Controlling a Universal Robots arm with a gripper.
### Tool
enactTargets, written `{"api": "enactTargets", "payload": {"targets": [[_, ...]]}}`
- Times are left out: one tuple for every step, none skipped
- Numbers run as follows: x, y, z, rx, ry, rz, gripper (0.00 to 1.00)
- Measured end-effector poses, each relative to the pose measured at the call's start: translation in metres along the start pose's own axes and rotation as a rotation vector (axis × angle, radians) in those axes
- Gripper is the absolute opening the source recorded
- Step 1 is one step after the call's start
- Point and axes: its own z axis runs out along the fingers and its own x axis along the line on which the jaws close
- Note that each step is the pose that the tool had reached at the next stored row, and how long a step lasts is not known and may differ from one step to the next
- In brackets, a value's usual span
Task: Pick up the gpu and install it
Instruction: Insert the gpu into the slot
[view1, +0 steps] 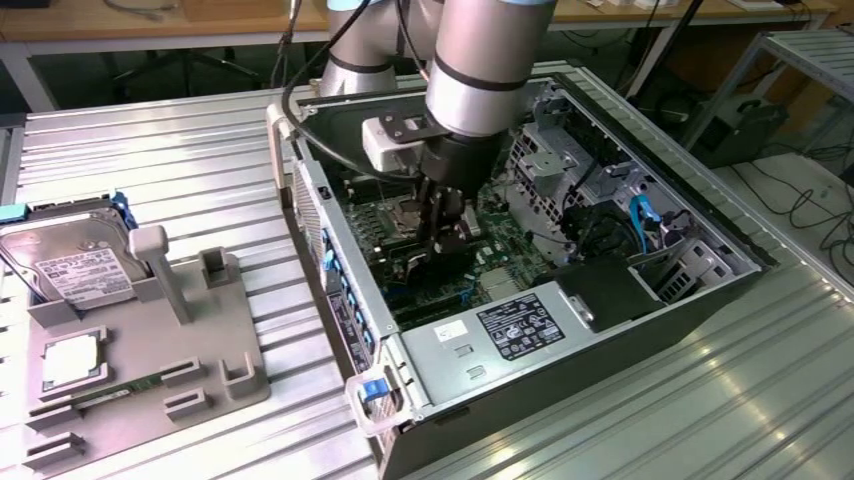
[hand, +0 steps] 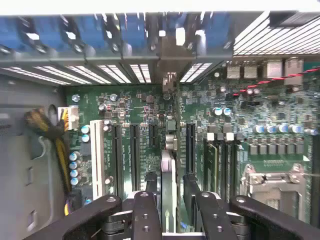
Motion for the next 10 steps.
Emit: {"api": "enactTargets", "payload": {"targets": [[0.0,0.0003,-0.013,0.0002,-0.0001,0.0,0.35],[0.0,0.0003,-0.013,0.0002,-0.0001,0.0,0.11],[0.0,0.0003,-0.013,0.0002,0.0,0.0,0.11],[0.0,0.0003,-0.013,0.0002,0.0,0.0,0.11],[0.0,0.0003,-0.013,0.0002,0.0,0.0,0.11],[0.0,0.0003,-0.013,0.0002,0.0,0.0,0.11],[0.0,0.0003,-0.013,0.0002,0.0,0.0,0.11],[0.0,0.0003,-0.013,0.0002,0.0,0.0,0.11],[0.0,0.0003,-0.013,0.0002,0.0,0.0,0.11],[0.0,0.0003,-0.013,0.0002,0.0,0.0,0.11]]}}
